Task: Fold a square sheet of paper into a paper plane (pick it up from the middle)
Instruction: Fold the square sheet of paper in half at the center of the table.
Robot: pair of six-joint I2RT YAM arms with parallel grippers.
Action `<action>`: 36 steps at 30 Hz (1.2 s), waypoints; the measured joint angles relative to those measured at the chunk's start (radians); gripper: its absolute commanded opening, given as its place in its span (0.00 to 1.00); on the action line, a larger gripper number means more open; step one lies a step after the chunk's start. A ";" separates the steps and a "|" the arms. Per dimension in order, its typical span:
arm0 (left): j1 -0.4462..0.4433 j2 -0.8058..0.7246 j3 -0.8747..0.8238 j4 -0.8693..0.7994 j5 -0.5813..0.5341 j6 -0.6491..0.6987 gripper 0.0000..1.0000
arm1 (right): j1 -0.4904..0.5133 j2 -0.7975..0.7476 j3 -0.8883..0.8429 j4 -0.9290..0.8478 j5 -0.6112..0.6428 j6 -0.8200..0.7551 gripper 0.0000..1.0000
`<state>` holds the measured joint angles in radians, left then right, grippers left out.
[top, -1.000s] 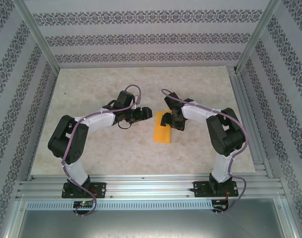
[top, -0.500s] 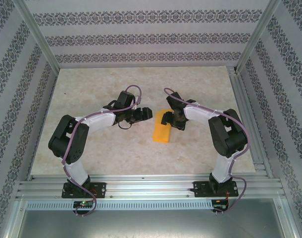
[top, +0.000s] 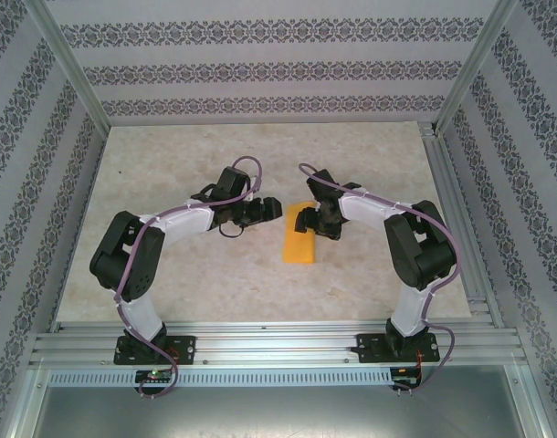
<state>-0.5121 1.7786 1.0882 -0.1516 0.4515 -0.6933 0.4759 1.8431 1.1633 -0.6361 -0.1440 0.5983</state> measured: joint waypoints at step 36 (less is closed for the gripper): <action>-0.014 0.027 0.052 -0.007 0.011 0.003 0.74 | 0.000 0.024 0.021 -0.011 0.032 0.009 0.74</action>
<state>-0.5262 1.8053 1.1404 -0.1589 0.4629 -0.6899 0.4755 1.8675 1.1847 -0.6476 -0.1123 0.6075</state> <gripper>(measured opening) 0.754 0.742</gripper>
